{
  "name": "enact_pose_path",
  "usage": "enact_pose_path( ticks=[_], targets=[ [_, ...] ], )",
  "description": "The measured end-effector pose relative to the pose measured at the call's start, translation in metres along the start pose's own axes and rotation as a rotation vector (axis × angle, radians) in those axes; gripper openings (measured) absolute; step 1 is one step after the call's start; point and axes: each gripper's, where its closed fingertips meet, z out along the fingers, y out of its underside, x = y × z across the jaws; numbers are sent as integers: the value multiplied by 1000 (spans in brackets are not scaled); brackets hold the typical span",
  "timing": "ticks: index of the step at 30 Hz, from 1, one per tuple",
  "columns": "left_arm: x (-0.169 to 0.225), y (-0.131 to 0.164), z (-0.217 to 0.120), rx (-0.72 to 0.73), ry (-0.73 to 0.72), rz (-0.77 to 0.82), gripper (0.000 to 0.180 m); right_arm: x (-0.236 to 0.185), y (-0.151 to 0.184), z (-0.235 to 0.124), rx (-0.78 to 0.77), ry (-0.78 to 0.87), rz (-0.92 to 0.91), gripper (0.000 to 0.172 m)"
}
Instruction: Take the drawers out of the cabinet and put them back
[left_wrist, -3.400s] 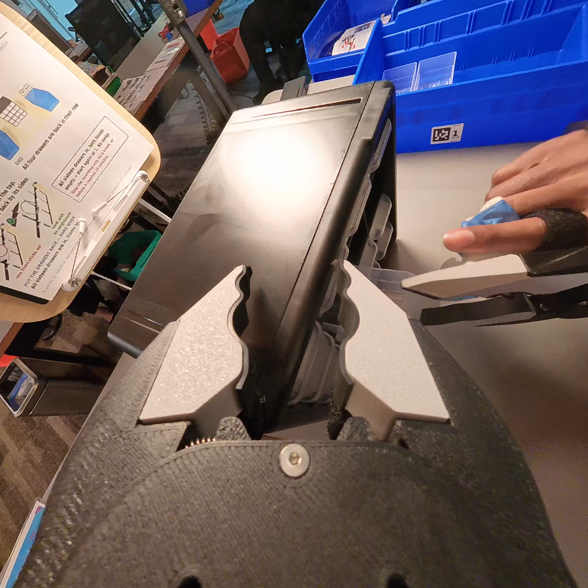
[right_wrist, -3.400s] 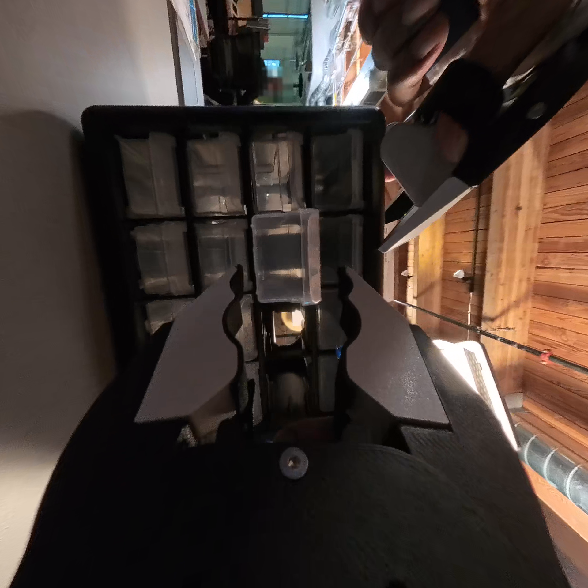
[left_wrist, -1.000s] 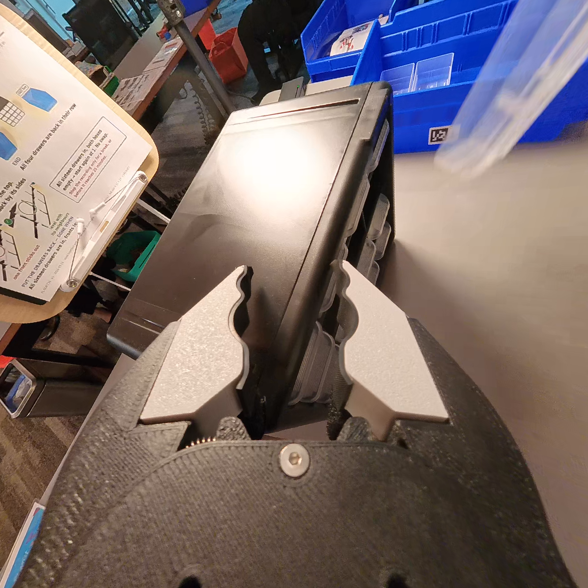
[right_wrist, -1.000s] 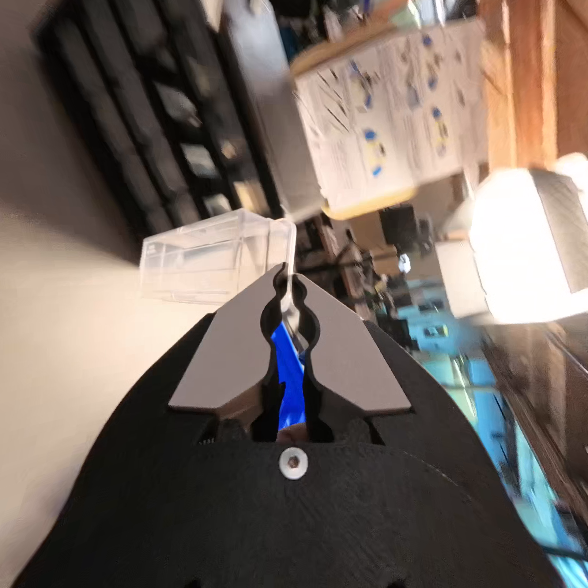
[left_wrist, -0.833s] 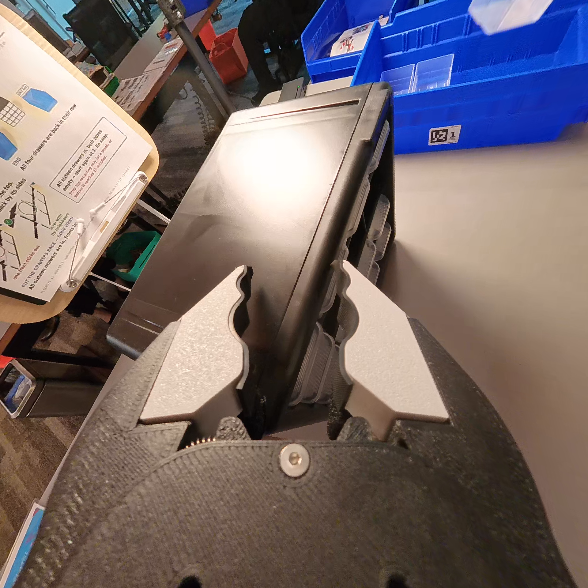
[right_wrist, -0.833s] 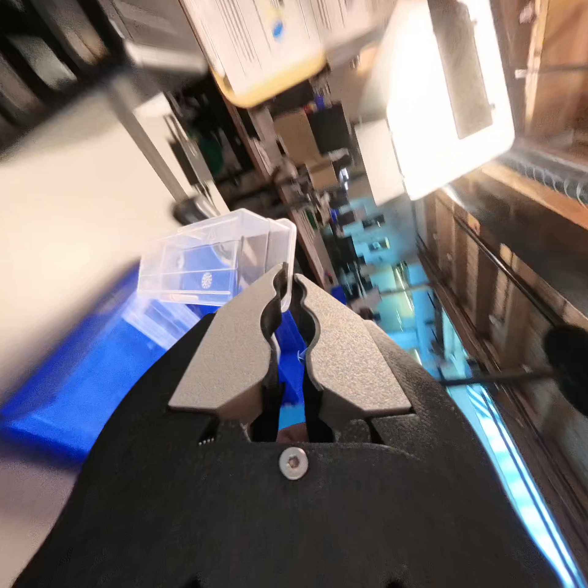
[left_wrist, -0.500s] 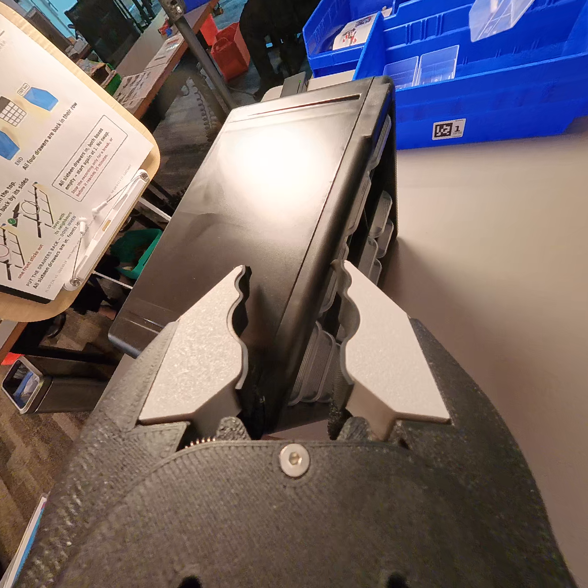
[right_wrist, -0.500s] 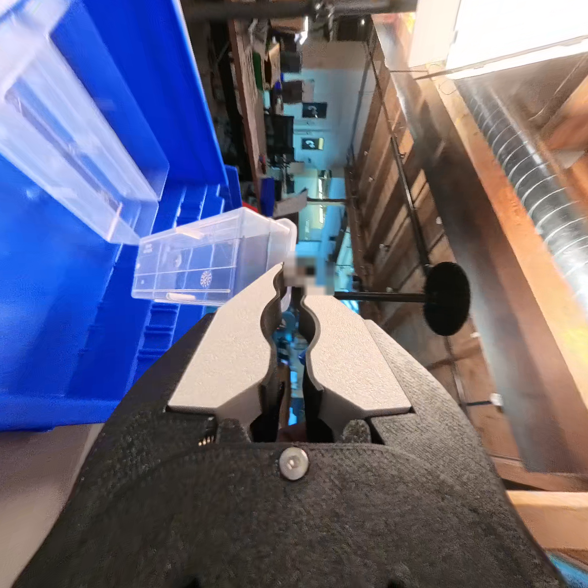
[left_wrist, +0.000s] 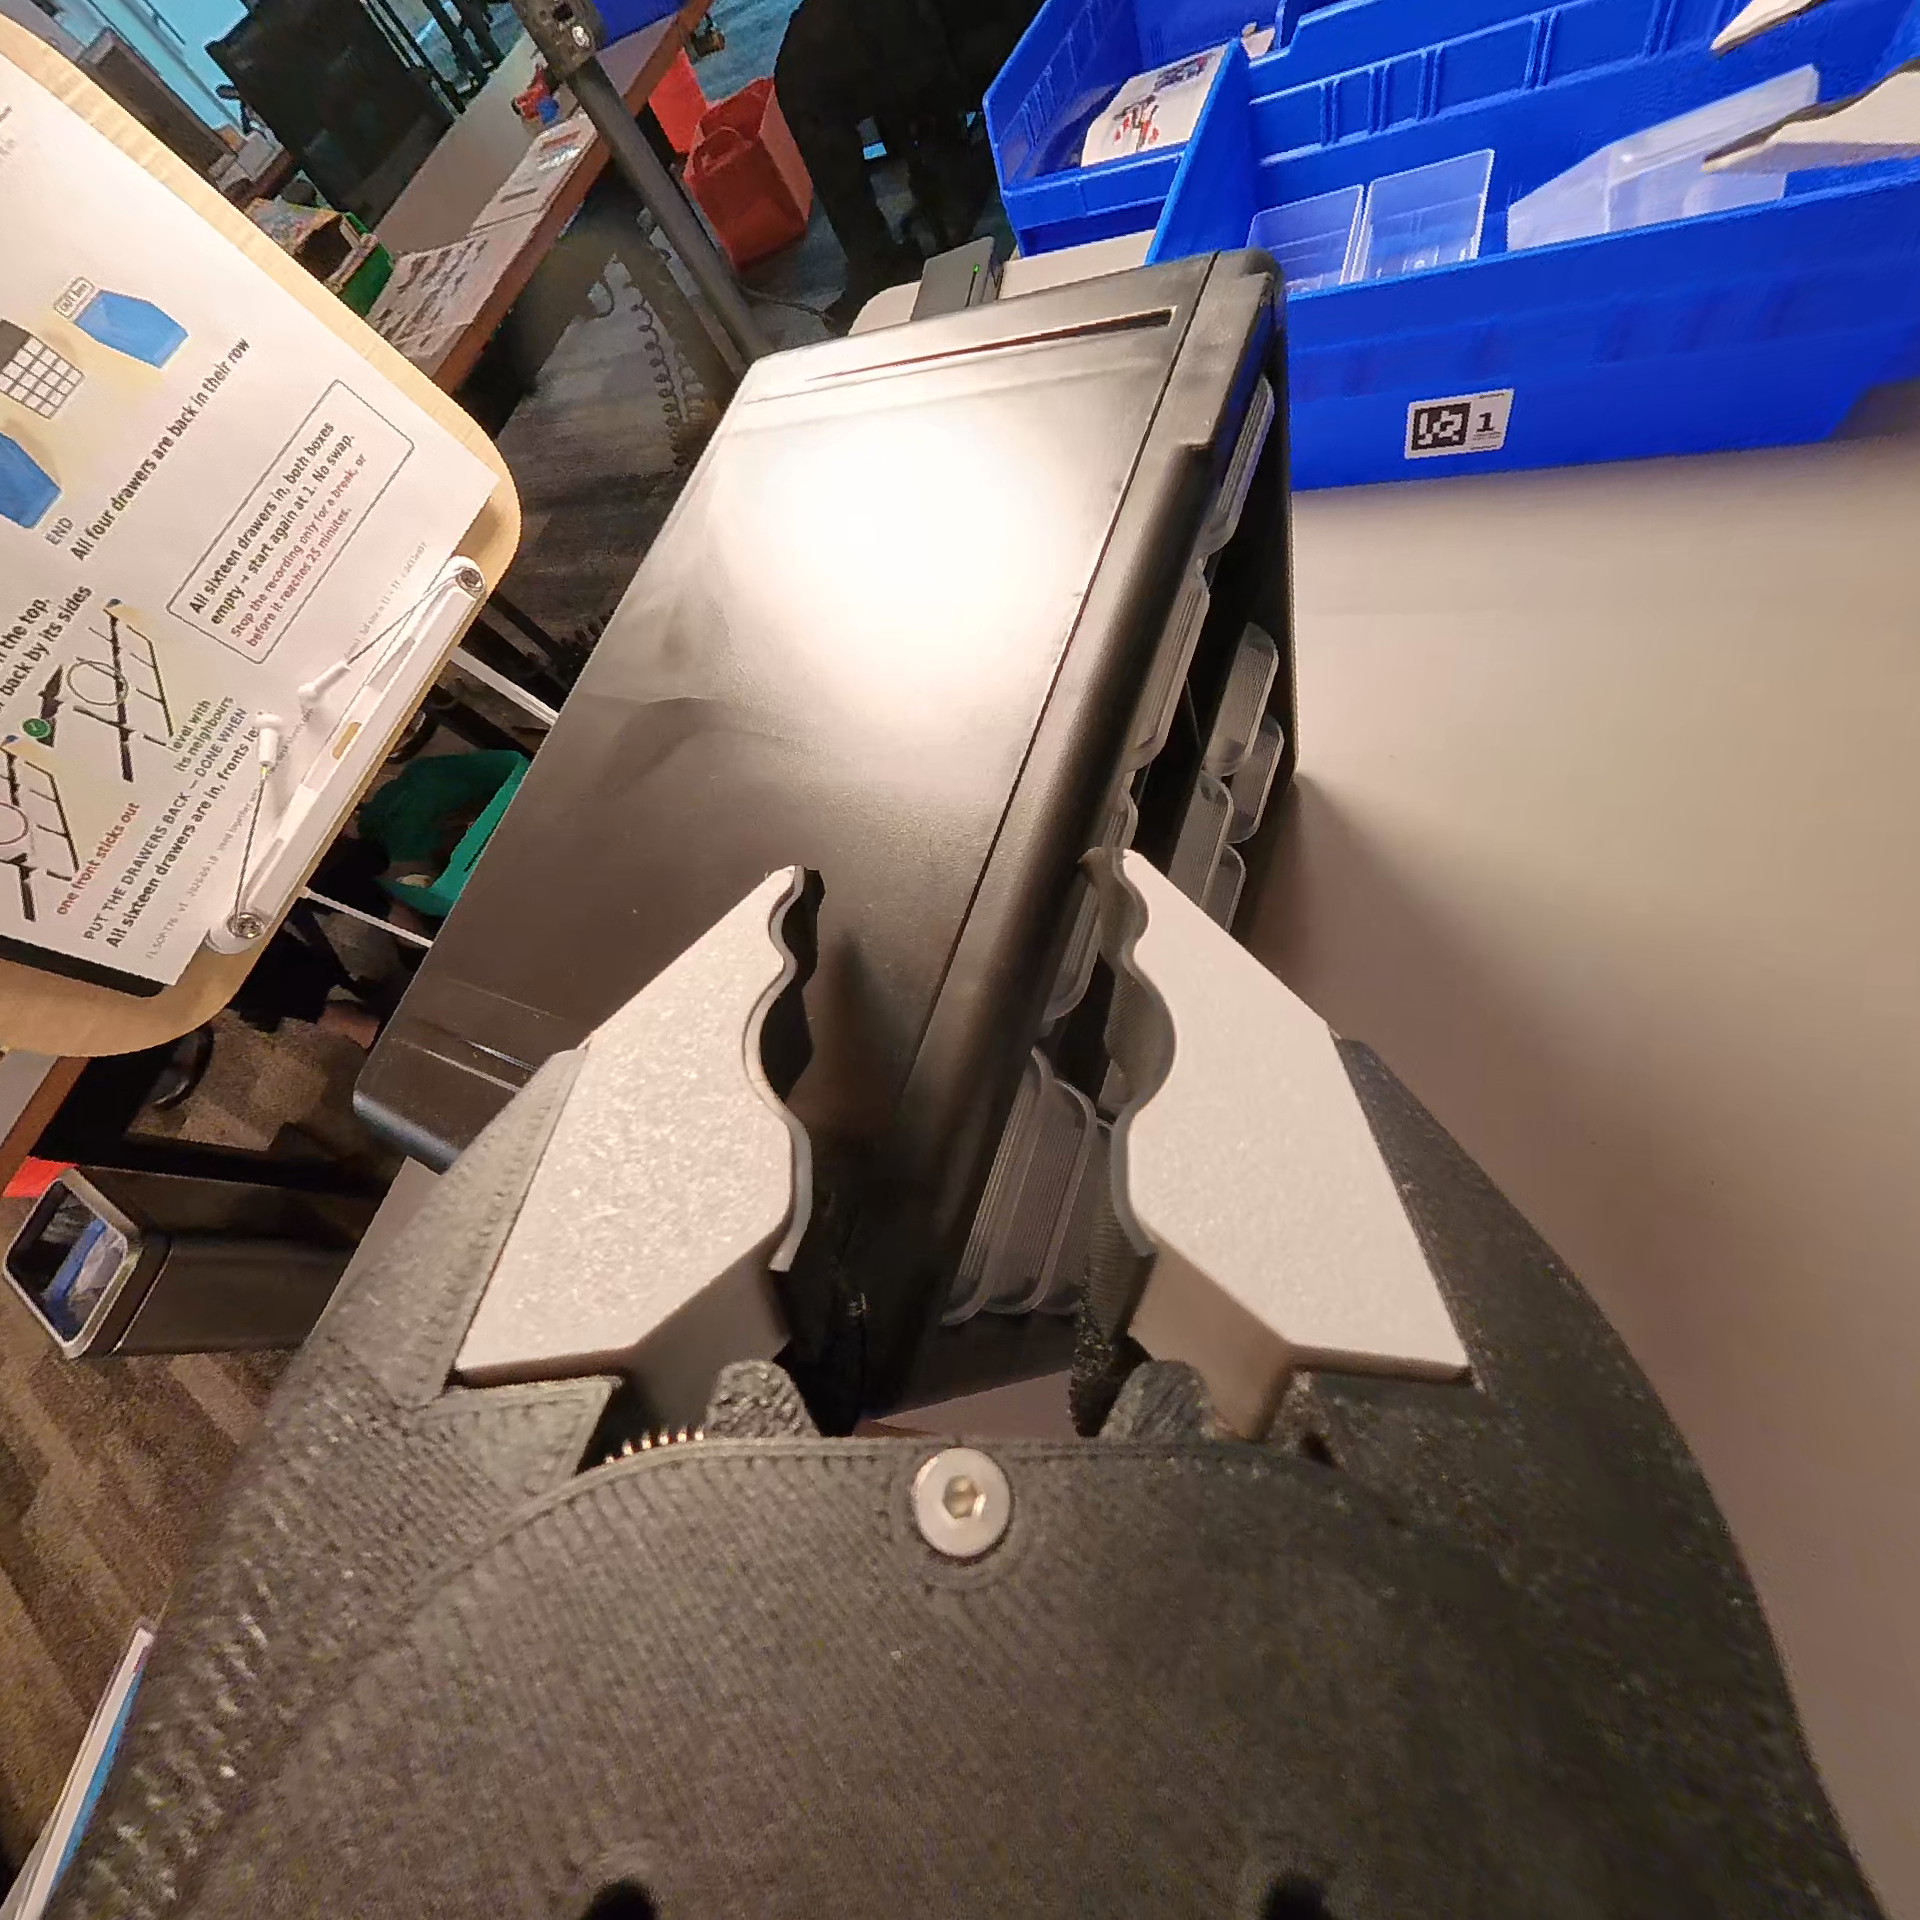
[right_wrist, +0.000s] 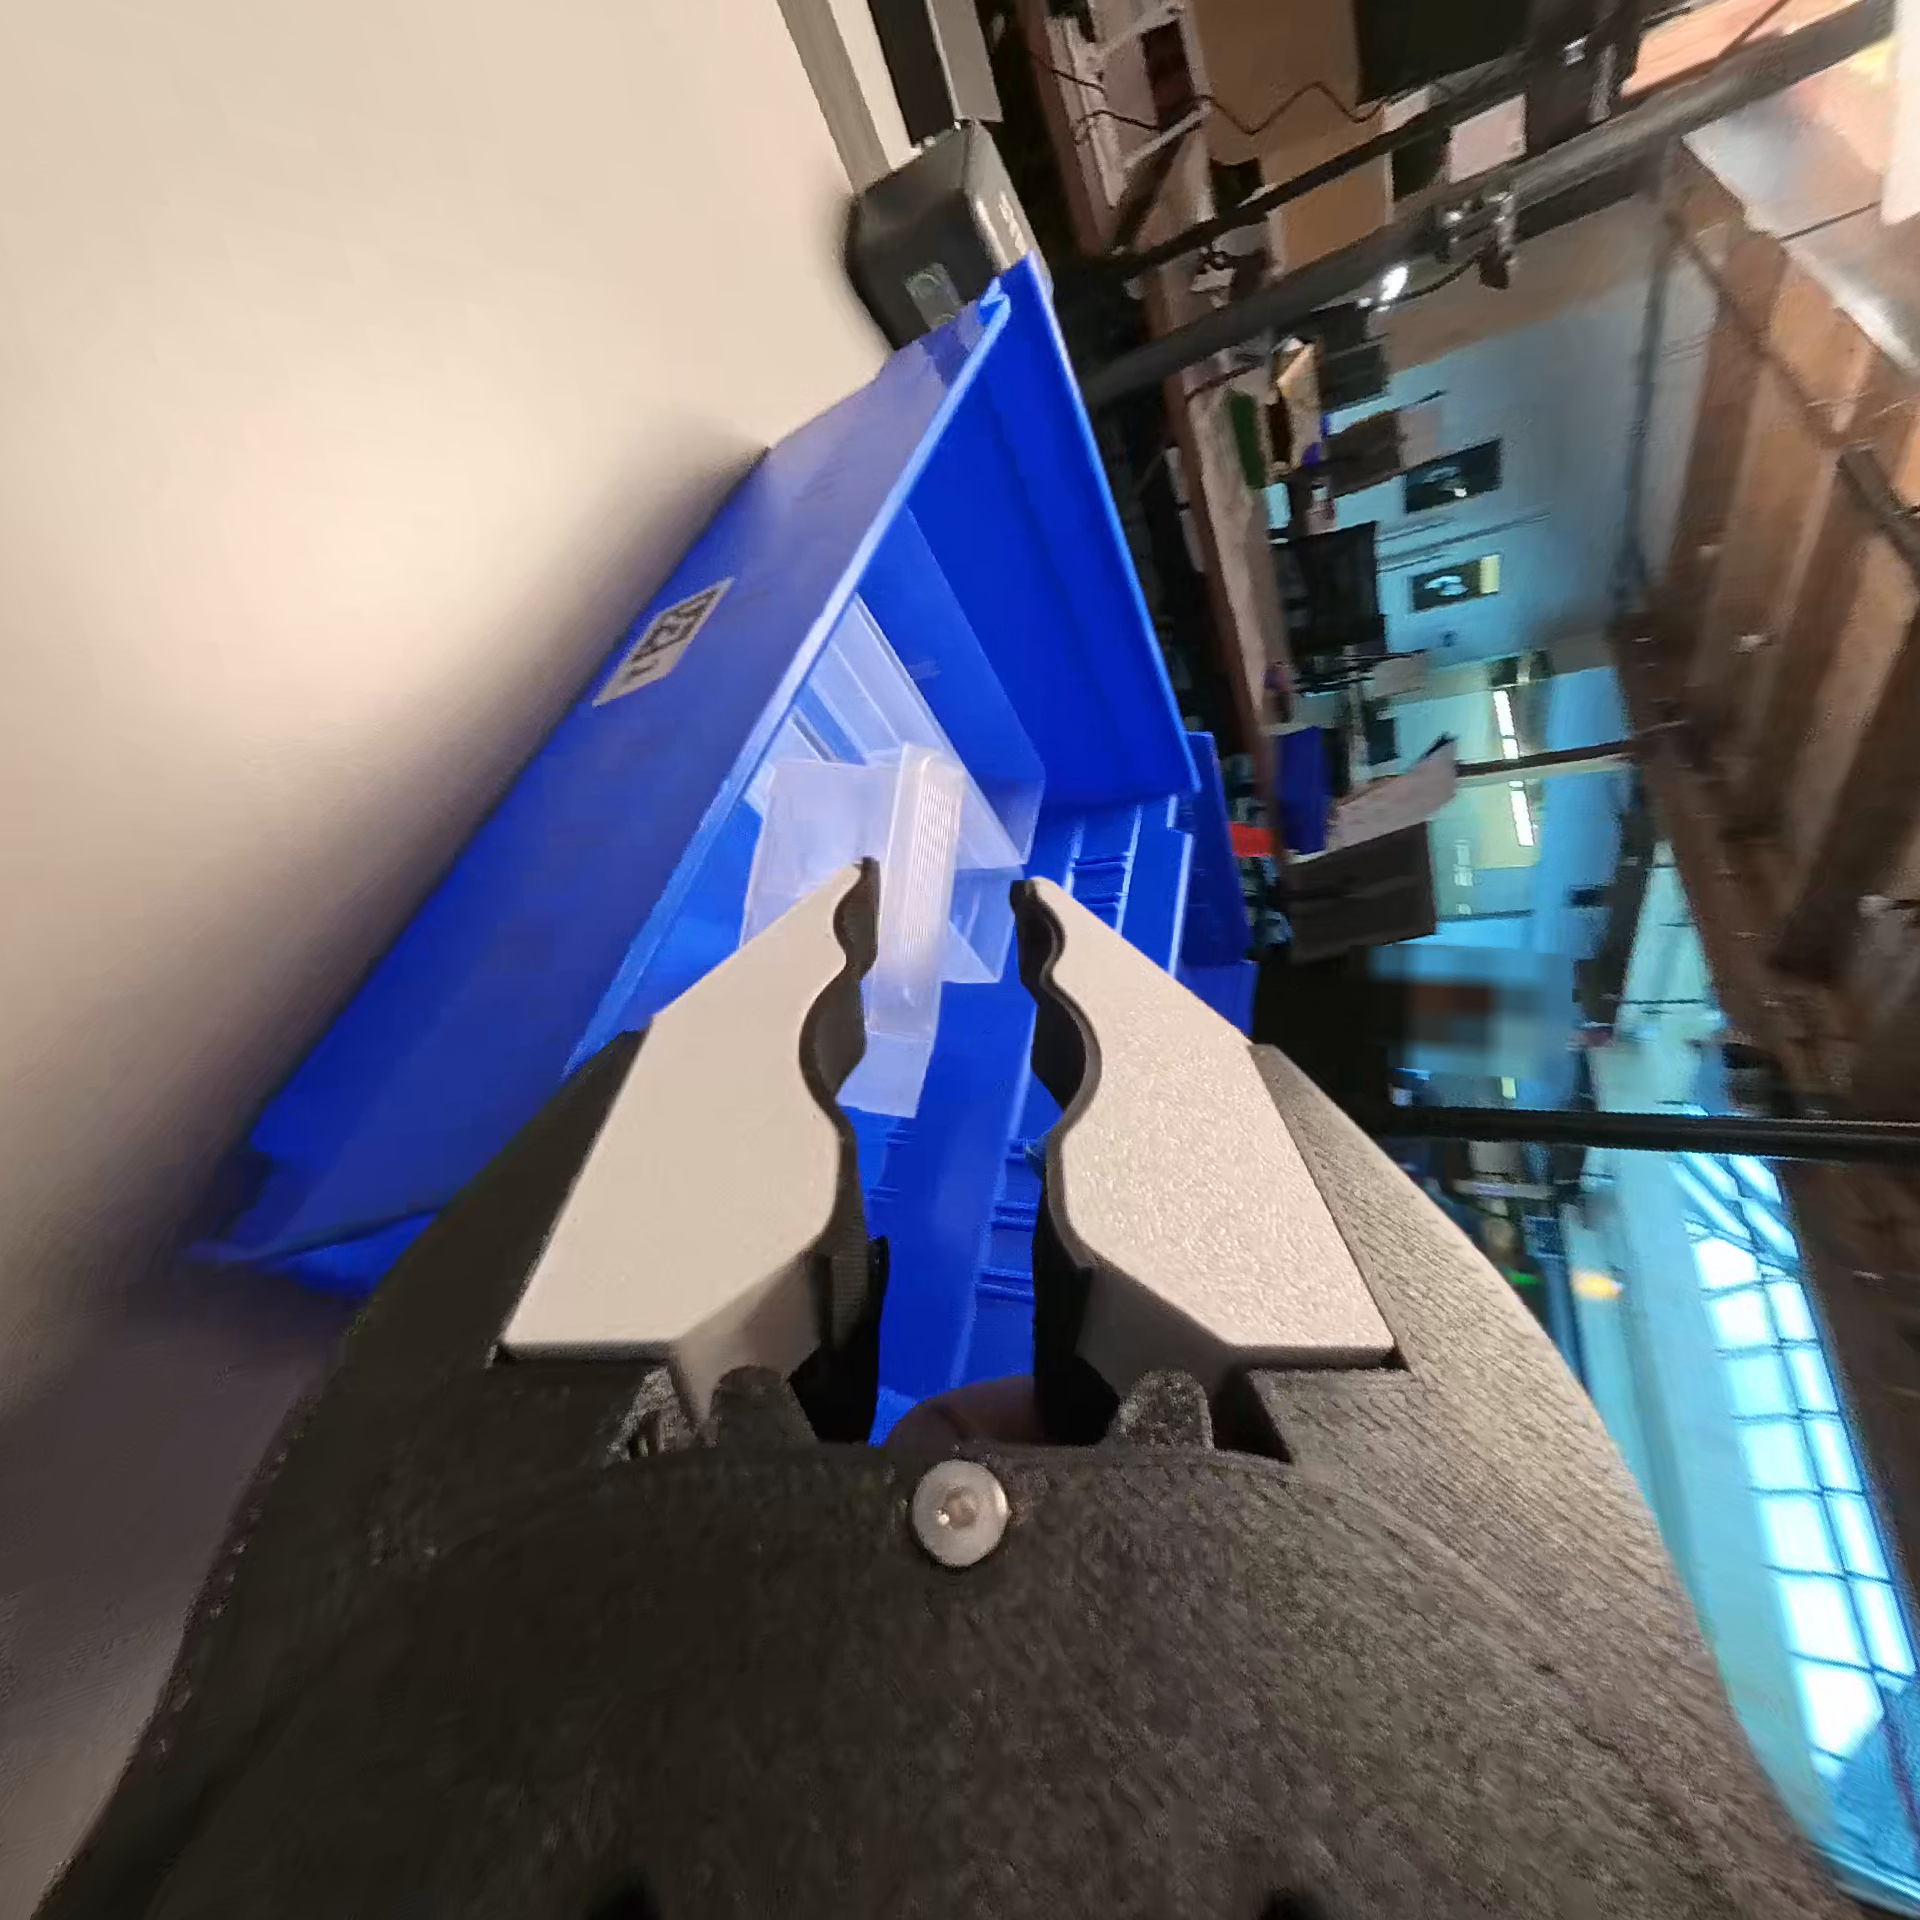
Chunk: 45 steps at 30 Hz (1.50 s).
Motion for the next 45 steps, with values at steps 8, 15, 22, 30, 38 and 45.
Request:
enact_pose_path(
  ticks=[8, 15, 22, 30, 38, 45],
  targets=[
    [0, 1, 1, -8, -4, 7, 57, -20, 17, 6, 0, -277, 337, 41],
    [1, 1, 1, -10, -7, 9, 58, -8, 28, 26, 4, -364, 722, 55],
    [1, 1, 1, -8, -5, 8, 58, -18, 40, 25, -47, -435, 701, 75],
    [1, 1, 1, -11, -4, 9, 58, -16, 88, 25, -303, -331, 356, 72],
    [1, 0, 0, 1, -1, 1, 58, -9, 69, 38, -297, -243, 332, 72],
    [-2, -3, -3, 43, 39, -35, 50, 38, 1, -18, -59, -91, 277, 60]
  ],
)
